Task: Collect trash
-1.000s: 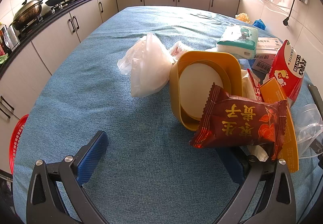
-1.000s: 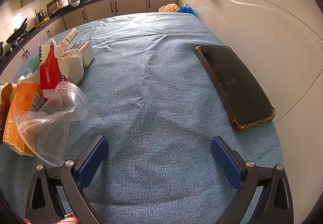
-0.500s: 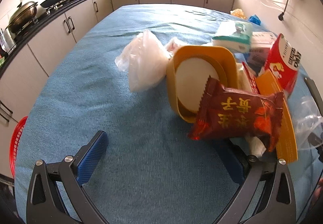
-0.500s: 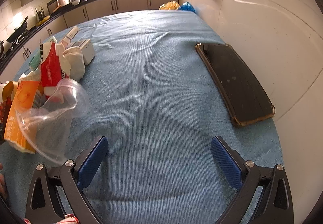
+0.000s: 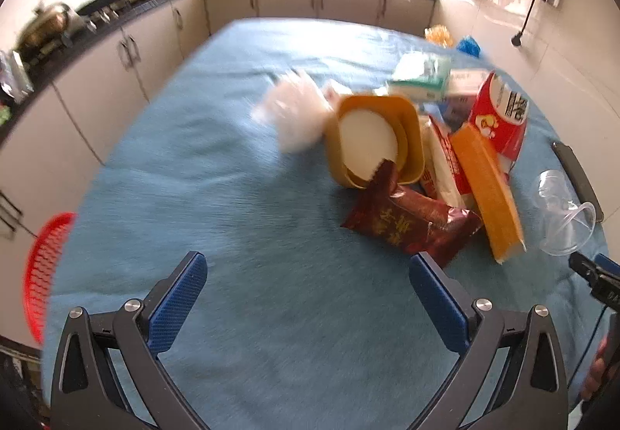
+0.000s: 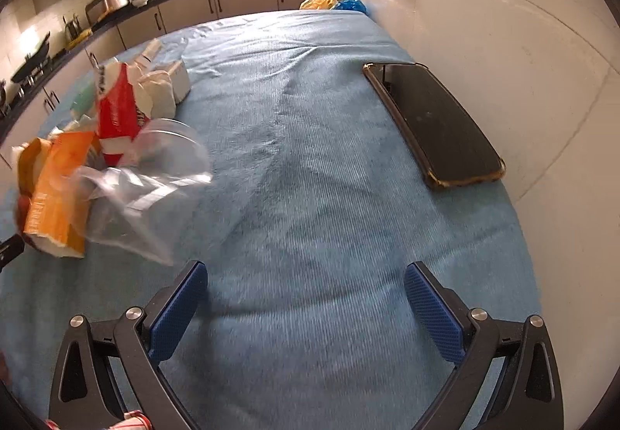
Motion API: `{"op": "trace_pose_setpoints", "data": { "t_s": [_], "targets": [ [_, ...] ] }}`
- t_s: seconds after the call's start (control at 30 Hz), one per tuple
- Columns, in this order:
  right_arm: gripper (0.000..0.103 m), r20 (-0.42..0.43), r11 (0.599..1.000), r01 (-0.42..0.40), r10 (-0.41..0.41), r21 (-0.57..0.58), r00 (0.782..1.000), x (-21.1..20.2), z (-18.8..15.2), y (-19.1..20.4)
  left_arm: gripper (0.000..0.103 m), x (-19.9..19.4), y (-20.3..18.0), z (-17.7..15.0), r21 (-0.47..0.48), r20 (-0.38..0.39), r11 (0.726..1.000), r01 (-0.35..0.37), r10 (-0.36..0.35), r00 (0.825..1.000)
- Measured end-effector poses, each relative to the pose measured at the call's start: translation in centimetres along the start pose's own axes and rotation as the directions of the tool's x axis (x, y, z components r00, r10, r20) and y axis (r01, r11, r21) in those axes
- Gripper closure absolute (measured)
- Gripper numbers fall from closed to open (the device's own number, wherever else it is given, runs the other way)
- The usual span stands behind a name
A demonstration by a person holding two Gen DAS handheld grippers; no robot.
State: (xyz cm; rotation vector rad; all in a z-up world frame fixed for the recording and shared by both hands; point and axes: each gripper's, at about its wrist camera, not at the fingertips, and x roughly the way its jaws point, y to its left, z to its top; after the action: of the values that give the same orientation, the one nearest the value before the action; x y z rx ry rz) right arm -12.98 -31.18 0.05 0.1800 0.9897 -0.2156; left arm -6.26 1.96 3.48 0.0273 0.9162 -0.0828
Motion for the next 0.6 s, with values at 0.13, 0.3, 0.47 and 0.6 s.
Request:
{"op": "trace_pose_setpoints", "data": {
  "t_s": [0.13,0.3,0.47,0.6],
  "targets": [
    [0.0,0.014,0.997,-0.054,0.054,0.058,0.998,-1.8,-1.2,-0.4,0.0,-3.2,1.0,-1.2,-0.022,0.079,0.999,-0.041,0.043,0.996],
    [0.0,0.065,0.992,-0.099,0.094,0.082,0.993,-4.2,-2.4,0.2,0.0,-6.4,1.6,-2.6,-0.055,0.166,0.994,-0.09,0.098,0.981],
    [0.0,0.173,0.992,-0.116,0.105,0.05,0.979,-7.4,-3.3,1.5,0.0,-10.0,2.1,-3.3,-0.082,0.286,0.983,-0.166,0.183,0.941],
    [0.0,0.303,0.992,-0.125,0.116,0.01,0.946,-11.1,-4.3,3.1,0.0,-12.8,2.4,-4.0,-0.115,0.364,0.974,-0.193,0.222,0.904]
  ]
}}
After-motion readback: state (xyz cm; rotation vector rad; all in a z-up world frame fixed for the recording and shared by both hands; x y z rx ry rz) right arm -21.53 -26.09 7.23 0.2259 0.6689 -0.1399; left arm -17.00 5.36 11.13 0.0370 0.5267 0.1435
